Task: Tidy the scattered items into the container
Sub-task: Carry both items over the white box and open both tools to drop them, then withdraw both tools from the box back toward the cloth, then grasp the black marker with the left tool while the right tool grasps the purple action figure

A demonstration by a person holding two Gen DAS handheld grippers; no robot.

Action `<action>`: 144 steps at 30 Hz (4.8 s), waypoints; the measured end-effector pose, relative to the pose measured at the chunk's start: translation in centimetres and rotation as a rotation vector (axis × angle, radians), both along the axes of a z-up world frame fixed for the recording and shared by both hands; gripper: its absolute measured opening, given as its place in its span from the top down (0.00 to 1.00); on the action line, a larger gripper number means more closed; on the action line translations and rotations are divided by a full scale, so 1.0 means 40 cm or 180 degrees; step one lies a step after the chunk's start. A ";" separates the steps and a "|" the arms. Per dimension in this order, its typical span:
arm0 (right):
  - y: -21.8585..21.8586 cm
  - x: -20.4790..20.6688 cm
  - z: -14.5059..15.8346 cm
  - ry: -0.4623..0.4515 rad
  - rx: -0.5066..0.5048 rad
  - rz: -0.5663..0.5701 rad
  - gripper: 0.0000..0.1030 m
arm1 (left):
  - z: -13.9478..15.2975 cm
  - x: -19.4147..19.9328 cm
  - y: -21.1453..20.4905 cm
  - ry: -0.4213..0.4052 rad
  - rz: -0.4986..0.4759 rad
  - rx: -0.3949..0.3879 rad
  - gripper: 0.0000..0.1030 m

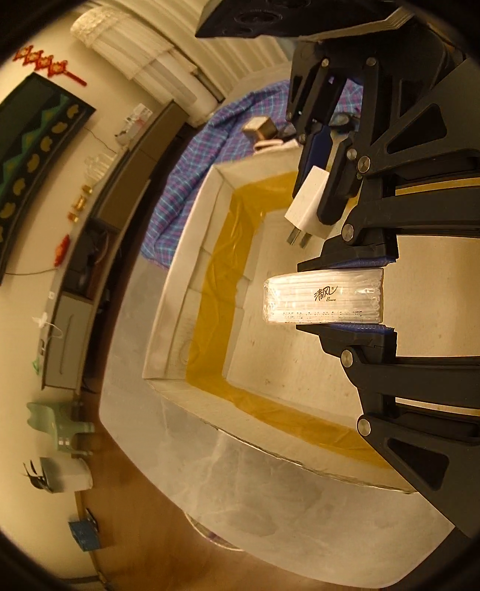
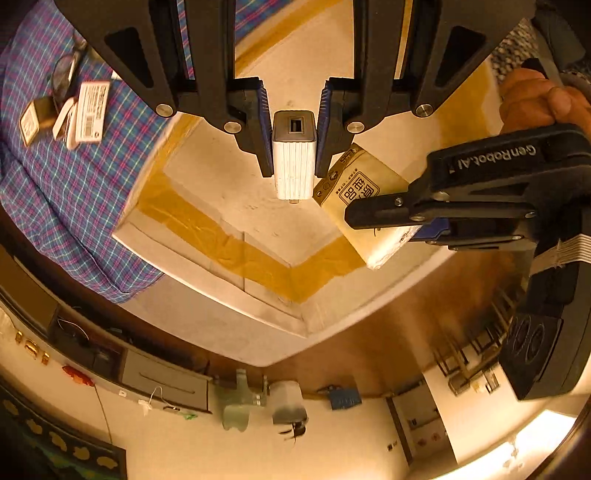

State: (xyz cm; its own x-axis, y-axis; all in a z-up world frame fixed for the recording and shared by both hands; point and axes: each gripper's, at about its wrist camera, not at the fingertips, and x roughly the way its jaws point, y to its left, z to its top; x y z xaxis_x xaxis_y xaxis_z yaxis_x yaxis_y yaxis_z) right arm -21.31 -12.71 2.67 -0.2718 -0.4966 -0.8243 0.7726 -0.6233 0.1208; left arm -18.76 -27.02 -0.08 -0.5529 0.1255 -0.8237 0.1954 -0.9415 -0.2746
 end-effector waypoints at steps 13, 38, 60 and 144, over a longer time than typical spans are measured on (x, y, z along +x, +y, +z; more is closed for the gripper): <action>-0.093 -0.106 -0.089 0.0015 0.0702 0.0171 0.78 | -0.111 -0.121 -0.022 -0.0346 0.0027 -0.0277 0.76; 0.107 0.041 0.038 -0.0012 -0.0181 -0.0105 0.67 | 0.048 0.040 0.055 -0.0075 -0.0026 -0.0682 0.59; 0.349 0.217 0.106 -0.0013 -0.0918 -0.0116 0.58 | 0.171 0.240 0.245 0.0172 -0.0303 -0.0854 0.59; 0.722 0.082 -0.200 0.0033 -0.0177 -0.0536 0.38 | -0.197 0.080 0.669 -0.0040 -0.1415 -0.0051 0.87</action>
